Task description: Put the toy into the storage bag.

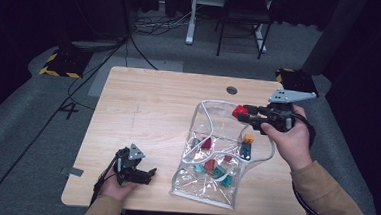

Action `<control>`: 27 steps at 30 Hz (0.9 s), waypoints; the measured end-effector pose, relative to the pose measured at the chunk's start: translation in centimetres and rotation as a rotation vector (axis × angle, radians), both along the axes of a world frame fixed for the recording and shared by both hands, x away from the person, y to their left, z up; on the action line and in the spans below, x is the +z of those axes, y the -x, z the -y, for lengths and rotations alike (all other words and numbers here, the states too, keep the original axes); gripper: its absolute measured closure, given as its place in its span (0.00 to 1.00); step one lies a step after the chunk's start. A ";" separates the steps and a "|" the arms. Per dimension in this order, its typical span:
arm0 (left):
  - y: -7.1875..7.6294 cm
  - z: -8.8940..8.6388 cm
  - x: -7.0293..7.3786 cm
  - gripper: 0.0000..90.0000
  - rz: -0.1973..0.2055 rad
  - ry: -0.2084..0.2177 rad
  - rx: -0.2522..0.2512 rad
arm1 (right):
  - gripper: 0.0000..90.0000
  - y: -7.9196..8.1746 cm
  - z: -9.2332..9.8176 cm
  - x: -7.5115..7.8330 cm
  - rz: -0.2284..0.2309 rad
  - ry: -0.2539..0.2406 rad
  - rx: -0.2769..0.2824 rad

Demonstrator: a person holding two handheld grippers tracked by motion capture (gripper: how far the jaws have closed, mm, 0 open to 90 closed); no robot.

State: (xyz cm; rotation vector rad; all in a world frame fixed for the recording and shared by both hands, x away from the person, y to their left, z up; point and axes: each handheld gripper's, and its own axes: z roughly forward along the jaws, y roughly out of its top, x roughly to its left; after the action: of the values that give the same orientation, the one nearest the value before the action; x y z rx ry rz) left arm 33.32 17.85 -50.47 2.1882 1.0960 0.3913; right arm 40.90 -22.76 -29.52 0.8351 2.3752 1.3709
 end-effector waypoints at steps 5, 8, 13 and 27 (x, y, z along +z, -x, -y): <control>0.0 0.0 0.0 0.06 0.000 0.001 0.000 | 0.66 -0.6 -1.2 -0.9 -0.028 0.013 0.013; 0.0 0.0 0.0 0.06 0.000 0.000 0.000 | 0.66 -1.1 -2.2 -1.8 -0.052 0.022 0.026; 0.0 0.0 0.0 0.06 0.000 0.000 0.000 | 0.66 -1.5 -3.1 -2.9 -0.082 0.039 0.035; 0.0 0.0 0.0 0.06 0.000 0.000 0.000 | 0.37 -1.6 -4.4 -5.3 -0.145 0.092 0.052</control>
State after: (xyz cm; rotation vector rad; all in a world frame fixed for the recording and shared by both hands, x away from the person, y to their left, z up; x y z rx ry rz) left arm 33.32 17.85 -50.47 2.1879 1.0964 0.3912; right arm 42.46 -18.32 -34.83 0.8804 2.5655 1.2485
